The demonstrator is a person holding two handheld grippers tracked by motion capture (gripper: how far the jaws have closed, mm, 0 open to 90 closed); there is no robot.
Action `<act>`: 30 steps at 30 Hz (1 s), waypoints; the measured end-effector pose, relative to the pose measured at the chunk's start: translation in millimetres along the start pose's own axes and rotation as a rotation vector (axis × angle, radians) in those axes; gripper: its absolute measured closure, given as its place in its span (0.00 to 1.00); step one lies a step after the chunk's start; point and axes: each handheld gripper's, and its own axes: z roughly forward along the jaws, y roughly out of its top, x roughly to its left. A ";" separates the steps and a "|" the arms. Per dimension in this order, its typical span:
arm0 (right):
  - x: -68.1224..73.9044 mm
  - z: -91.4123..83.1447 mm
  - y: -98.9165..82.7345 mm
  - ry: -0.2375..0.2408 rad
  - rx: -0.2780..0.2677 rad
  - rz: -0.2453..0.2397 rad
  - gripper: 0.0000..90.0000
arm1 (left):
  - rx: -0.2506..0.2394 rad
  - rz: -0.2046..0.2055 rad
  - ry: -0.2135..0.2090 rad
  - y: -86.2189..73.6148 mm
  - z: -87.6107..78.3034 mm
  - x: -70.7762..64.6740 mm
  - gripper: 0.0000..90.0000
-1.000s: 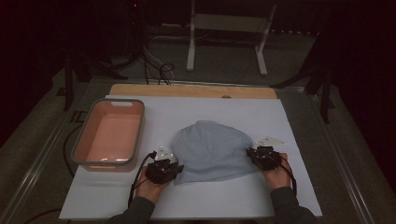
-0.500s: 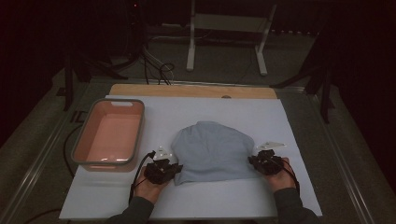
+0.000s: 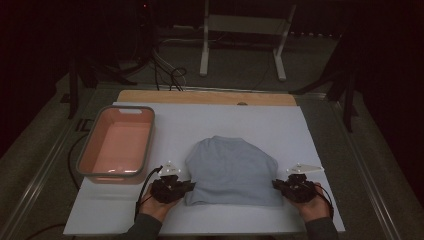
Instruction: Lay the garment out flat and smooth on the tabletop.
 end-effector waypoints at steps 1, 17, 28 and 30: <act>1.2 -2.4 -2.2 0.002 -0.003 -0.004 0.95 | 0.003 0.007 -0.003 -0.6 -0.7 -1.3 0.94; 10.5 -19.6 -21.8 0.004 -0.010 -0.016 0.87 | 0.006 0.041 -0.019 -7.3 -6.8 -15.8 0.84; -0.1 -14.5 -3.2 -0.033 -0.161 0.058 0.31 | -0.114 0.017 0.077 20.5 -5.7 -2.7 0.33; -0.7 -11.1 1.8 -0.037 -0.176 0.058 0.29 | -0.129 0.006 0.084 28.3 -2.8 2.1 0.31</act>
